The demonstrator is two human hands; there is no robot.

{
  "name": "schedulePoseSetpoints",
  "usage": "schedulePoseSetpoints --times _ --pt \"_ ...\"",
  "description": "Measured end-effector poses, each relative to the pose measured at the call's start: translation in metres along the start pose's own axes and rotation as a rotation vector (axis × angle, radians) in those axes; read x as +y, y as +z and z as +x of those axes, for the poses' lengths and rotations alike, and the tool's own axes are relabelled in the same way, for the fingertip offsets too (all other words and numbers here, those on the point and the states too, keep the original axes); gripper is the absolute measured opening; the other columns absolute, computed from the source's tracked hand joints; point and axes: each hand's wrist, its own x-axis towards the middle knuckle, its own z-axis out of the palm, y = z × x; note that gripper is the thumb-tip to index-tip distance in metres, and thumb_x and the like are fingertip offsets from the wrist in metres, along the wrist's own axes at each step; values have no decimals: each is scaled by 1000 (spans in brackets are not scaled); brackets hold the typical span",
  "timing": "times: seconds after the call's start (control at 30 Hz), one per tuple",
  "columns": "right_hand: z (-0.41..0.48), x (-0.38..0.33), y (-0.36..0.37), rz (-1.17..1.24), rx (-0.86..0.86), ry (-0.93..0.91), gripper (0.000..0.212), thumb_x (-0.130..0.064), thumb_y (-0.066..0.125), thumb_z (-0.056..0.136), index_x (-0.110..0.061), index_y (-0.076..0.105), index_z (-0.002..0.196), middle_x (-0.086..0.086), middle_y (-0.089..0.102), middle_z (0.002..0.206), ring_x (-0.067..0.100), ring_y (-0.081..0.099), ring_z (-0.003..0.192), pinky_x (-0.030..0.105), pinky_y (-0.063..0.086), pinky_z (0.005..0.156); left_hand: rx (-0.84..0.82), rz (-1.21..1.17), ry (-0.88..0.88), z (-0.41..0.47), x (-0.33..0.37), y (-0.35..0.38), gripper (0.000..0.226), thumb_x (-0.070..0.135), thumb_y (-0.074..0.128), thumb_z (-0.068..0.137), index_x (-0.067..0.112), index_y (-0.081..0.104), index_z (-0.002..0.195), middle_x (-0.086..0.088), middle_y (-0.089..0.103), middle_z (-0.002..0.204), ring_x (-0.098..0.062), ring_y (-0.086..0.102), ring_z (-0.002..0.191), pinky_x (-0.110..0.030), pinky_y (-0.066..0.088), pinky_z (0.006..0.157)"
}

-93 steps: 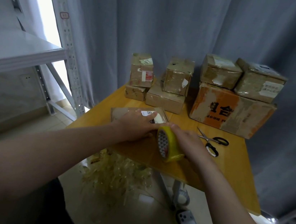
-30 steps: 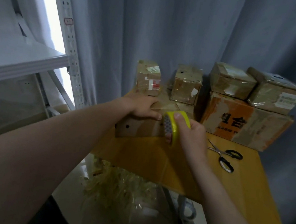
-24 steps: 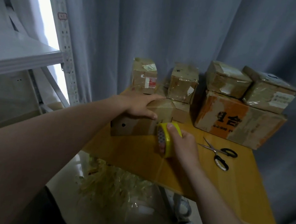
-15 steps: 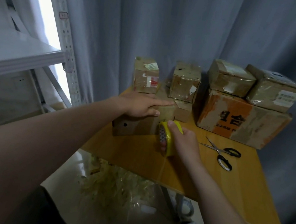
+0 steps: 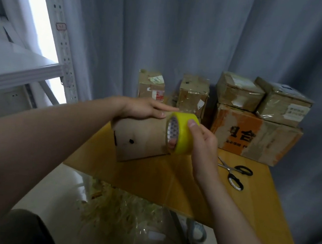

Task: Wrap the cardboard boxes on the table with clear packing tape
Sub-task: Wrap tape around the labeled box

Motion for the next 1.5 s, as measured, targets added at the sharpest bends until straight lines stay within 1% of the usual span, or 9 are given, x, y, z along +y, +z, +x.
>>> schedulePoseSetpoints --times 0.1,0.3,0.4,0.57,0.77,1.0,1.13,1.33,1.5 --pt "4 -1 -2 31 -33 -16 21 -12 55 104 5 67 108 -5 72 66 3 67 55 16 50 49 7 -103 -65 2 -12 17 35 31 49 109 48 51 140 9 48 150 -14 43 136 -34 30 118" --pt "8 44 2 -199 -36 48 31 -34 57 105 -13 72 86 -10 70 63 -1 62 58 16 47 53 278 358 -162 6 -51 41 38 44 62 101 24 69 133 4 68 132 -19 61 119 -37 49 98" --pt "15 54 7 -227 18 31 39 -42 58 103 -9 75 90 -6 72 67 3 64 60 19 48 54 68 344 -123 1 -35 51 46 46 73 92 21 63 129 2 67 119 -22 63 110 -34 52 89" --pt "20 60 17 -229 59 46 51 -47 59 102 -1 71 85 7 70 67 13 64 60 27 48 55 28 617 -273 -6 -44 86 133 85 74 53 22 24 158 0 28 161 -29 35 140 -54 39 112" --pt "16 26 21 -418 92 101 54 -51 55 103 -12 64 66 -5 55 51 1 50 44 20 37 46 98 575 -262 -6 -48 86 129 80 79 54 23 27 158 1 33 159 -28 40 137 -52 45 107" --pt "-49 -6 1 -414 -7 407 39 -56 56 99 -20 58 85 6 66 83 27 69 88 45 58 92 76 523 -265 -18 -39 84 134 75 83 56 23 20 162 3 29 163 -26 37 141 -51 44 110" --pt "-89 -12 1 -236 -55 488 35 -41 53 106 -12 58 88 -7 66 48 4 64 42 16 49 42 27 539 -188 -32 -34 83 128 66 87 63 21 21 162 3 30 162 -24 37 140 -45 42 113" --pt "-135 9 20 -125 -14 515 36 -40 52 106 -7 65 107 16 75 75 28 72 65 44 61 73 -37 552 -103 -57 -36 85 133 59 90 64 25 11 166 10 20 167 -21 28 147 -41 34 118" --pt "-164 25 33 -175 40 483 36 -42 51 106 -10 67 109 13 77 76 25 76 66 37 61 67 -69 535 -75 -69 -39 87 134 59 91 62 30 10 165 15 19 166 -19 27 147 -45 35 117"
